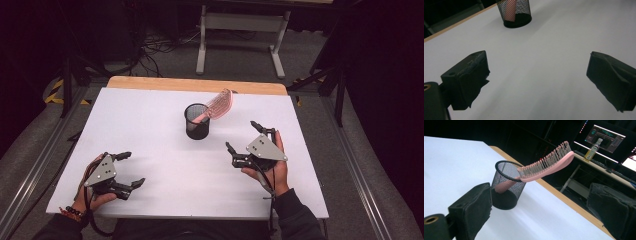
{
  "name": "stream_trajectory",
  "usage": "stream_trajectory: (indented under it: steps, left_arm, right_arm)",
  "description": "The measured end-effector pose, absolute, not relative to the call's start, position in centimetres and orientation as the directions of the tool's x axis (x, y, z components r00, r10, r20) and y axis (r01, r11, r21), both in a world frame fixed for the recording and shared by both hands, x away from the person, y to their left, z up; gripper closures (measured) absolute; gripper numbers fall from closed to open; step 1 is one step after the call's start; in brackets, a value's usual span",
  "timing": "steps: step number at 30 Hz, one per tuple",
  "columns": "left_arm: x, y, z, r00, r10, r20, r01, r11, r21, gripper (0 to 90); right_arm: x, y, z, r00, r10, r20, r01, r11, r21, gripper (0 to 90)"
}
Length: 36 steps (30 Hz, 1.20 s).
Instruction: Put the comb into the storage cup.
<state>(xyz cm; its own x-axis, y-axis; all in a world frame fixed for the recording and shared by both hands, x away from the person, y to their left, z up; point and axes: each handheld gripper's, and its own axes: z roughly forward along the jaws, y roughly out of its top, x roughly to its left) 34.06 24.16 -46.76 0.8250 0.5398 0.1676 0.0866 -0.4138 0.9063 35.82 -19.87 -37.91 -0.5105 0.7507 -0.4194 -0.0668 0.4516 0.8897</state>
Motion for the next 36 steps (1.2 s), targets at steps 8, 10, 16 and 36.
stream_trajectory:
  steps: [8,10,16,36]
  left_arm:
    - [34.0,24.2,-46.7,0.826,0.538,0.168,0.086,-0.414,0.906,5.0]
    - [34.0,24.2,-46.7,0.828,0.536,0.164,0.086,-0.410,0.908,5.0]
    - [34.0,24.2,-46.7,0.826,0.536,0.174,0.081,-0.419,0.905,4.9]
    - [33.7,24.2,-46.5,0.816,0.544,0.198,0.066,-0.426,0.902,5.1]
  right_arm:
    - [35.2,-20.5,-38.9,-0.505,0.748,-0.430,-0.057,0.468,0.882,7.5]
    - [35.0,-20.6,-39.2,-0.505,0.741,-0.442,-0.062,0.480,0.875,7.7]
    - [34.6,-21.1,-40.1,-0.510,0.732,-0.452,-0.061,0.493,0.868,7.8]
    - [34.0,-24.5,-43.8,-0.511,0.765,-0.391,0.029,0.470,0.882,7.9]
